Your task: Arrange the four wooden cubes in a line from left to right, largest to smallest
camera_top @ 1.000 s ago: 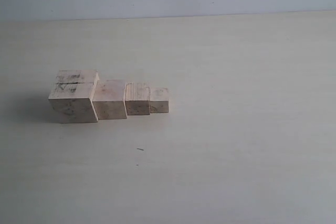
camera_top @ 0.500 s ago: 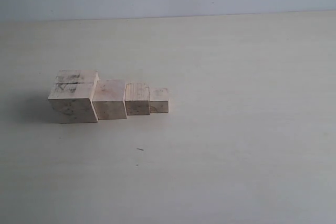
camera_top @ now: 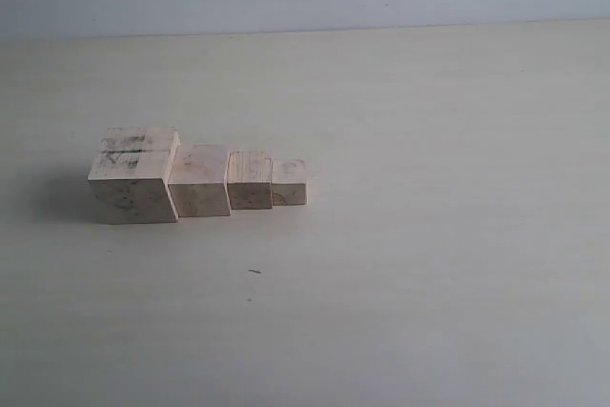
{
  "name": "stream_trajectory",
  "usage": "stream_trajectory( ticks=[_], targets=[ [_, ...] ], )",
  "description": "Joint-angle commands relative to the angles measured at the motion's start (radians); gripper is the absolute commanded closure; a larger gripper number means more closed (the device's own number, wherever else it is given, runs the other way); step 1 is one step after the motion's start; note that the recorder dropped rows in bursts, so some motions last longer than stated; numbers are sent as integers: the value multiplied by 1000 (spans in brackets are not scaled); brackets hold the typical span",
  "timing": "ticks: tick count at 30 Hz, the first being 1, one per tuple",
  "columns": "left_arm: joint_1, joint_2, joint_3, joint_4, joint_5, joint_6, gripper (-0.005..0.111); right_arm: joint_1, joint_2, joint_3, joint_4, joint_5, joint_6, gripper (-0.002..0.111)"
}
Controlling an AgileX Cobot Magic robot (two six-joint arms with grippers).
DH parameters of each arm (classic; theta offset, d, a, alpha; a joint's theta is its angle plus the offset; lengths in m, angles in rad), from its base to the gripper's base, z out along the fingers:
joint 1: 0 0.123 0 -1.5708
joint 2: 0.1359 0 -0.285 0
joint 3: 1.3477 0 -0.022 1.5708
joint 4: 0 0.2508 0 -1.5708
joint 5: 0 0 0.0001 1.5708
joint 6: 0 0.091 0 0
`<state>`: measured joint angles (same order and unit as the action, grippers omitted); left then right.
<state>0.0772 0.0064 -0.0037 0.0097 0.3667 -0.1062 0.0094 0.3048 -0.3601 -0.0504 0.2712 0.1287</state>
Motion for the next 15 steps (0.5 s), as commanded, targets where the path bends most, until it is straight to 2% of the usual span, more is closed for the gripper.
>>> stream_trajectory(
  ticks=[1, 6, 15],
  targets=[
    [2, -6, 4, 2, -13, -3, 107, -6, -67, 49, -5, 42, 1, 108],
    [2, -6, 4, 2, -13, -3, 107, -6, -85, 129, 31, 51, 3, 108],
    [2, -6, 4, 2, -13, -3, 107, -6, -250, 340, 33, -9, 3, 108]
  ],
)
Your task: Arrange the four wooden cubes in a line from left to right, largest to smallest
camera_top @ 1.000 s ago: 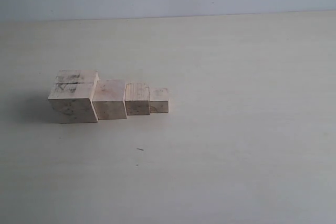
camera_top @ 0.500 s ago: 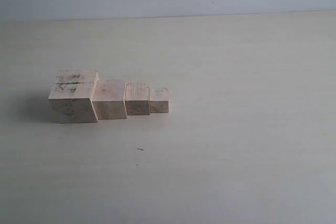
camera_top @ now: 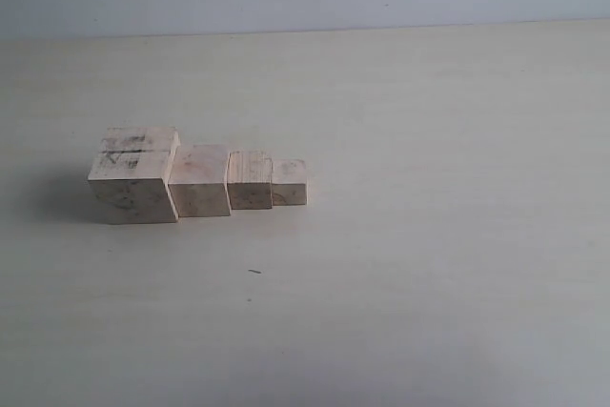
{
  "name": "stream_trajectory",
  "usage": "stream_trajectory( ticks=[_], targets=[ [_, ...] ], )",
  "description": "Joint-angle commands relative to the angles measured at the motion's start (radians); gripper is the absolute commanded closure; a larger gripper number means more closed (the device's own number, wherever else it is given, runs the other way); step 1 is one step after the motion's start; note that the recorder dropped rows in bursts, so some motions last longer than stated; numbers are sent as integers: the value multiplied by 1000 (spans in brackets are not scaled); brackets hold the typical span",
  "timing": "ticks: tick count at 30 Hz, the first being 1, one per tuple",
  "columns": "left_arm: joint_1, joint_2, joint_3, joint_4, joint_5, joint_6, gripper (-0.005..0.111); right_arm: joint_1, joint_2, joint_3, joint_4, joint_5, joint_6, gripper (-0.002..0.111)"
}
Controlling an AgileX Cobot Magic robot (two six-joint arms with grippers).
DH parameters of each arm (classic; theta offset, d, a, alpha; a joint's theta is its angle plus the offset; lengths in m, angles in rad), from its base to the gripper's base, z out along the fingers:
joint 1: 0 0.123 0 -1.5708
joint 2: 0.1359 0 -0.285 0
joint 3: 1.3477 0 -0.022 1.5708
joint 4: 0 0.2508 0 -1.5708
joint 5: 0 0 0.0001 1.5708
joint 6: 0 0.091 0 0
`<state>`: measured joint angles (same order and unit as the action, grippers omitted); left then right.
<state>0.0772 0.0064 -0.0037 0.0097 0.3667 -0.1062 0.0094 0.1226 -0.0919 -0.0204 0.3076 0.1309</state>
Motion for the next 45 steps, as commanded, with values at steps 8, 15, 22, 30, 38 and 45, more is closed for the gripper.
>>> stream_trajectory(
  ticks=[8, 15, 22, 30, 38, 45],
  targets=[
    [2, -6, 4, 2, -13, -3, 107, -6, -123, 92, 3, -39, -44, 108],
    [2, -6, 4, 2, -13, -3, 107, -6, -123, 92, 3, 22, -61, 108],
    [2, -6, 4, 2, -13, -3, 107, -6, -123, 92, 5, 22, -61, 108],
    [2, -6, 4, 2, -13, -3, 107, -6, -123, 92, 5, 22, -57, 108],
    [2, -6, 4, 2, -13, -3, 107, -6, -123, 92, 5, 22, -55, 108],
    [2, -6, 4, 2, -13, -3, 107, -6, -123, 92, 13, 22, -55, 108]
  ],
)
